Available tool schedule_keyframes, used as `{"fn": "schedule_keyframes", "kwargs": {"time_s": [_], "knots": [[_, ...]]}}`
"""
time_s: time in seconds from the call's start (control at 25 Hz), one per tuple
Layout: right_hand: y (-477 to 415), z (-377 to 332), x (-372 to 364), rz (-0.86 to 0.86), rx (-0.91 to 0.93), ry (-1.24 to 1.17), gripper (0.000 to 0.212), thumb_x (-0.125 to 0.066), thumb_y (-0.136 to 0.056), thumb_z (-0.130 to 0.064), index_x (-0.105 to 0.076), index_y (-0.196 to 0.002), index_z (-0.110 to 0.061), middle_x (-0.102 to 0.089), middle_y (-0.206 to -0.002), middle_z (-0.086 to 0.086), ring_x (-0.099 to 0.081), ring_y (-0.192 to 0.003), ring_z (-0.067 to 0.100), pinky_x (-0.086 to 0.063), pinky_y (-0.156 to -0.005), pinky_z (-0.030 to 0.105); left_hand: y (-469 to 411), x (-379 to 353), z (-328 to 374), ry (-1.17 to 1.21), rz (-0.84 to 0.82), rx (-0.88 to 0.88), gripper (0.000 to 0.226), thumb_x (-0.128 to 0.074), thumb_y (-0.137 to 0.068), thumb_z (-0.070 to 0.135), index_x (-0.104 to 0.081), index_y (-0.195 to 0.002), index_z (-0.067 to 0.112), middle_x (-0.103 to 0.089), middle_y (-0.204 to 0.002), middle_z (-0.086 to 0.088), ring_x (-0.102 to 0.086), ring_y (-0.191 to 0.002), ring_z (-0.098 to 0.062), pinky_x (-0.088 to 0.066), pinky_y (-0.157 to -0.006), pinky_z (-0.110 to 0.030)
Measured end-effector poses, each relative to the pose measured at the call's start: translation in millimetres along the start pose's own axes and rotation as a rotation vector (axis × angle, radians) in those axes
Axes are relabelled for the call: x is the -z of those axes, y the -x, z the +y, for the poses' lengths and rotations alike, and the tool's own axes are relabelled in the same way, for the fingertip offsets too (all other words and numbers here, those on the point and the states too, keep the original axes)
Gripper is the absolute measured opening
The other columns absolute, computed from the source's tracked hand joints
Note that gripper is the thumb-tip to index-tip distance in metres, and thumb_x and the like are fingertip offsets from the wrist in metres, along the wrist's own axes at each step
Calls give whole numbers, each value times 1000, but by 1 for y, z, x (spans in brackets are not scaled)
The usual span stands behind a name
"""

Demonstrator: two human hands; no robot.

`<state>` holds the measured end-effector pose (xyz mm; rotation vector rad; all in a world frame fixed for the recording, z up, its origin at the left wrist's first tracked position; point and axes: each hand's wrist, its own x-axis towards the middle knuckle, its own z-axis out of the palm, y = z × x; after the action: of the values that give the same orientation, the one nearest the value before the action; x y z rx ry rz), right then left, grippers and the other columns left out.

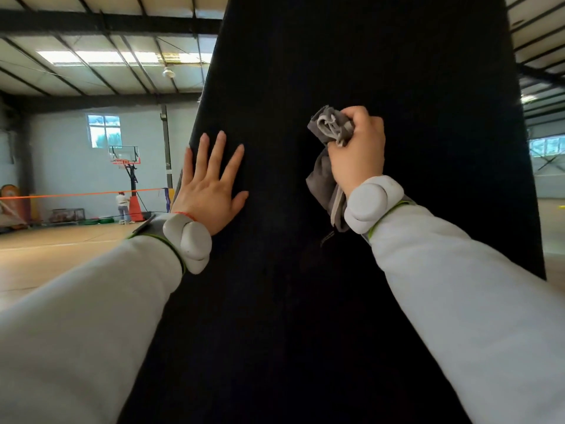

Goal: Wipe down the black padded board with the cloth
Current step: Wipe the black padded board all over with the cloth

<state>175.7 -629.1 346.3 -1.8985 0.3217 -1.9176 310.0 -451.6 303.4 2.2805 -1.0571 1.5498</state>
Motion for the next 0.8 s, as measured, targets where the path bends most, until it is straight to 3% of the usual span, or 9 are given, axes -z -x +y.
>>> {"fn": "schedule_keyframes", "kwargs": {"time_s": [0.24,0.4,0.52,0.64,0.72,0.8], "knots": [[-17,-10,-10,22,-11,133,35,-57,-85,-11,-54,-117,-27,-43,-124,4,-45,-113,21,-42,-97,38,-1,-1,-1,-9,13,-17,74,-41,-93,43,1,-150,21,12,-156,-11,17,-142,-31,15,-111,-43],[-6,-10,-29,-193,19,295,52,-55,-87,-14,-42,-132,-36,-35,-133,0,-34,-122,22,-33,-100,39,0,-5,-2,-22,31,-25,73,-39,-93,44,0,-150,21,11,-156,-11,16,-142,-30,14,-112,-44],[23,2,-31,-269,209,280,52,-59,-81,-11,-51,-127,-34,-39,-128,0,-34,-120,23,-31,-97,40,-1,-8,-2,-15,75,-40,73,-43,-92,42,-6,-150,19,4,-157,-13,11,-143,-32,11,-113,-45],[57,22,-25,-454,429,226,47,-64,-74,-8,-63,-116,-28,-48,-116,3,-40,-108,26,-35,-90,44,4,-10,-4,12,107,-50,71,-48,-91,38,-13,-149,16,-3,-157,-13,5,-143,-32,8,-114,-45],[65,31,-17,-571,488,207,38,-65,-76,-7,-67,-109,-26,-51,-109,3,-42,-103,26,-38,-89,46,7,-11,-6,7,106,-61,68,-46,-93,38,-15,-149,14,-6,-157,-13,3,-143,-32,7,-114,-45],[50,28,-14,-522,453,168,37,-61,-77,-3,-68,-107,-23,-52,-108,4,-43,-102,26,-39,-91,44,8,-13,-6,-13,103,-62,67,-36,-93,43,-13,-149,14,-6,-157,-13,3,-143,-31,6,-114,-45]]}}
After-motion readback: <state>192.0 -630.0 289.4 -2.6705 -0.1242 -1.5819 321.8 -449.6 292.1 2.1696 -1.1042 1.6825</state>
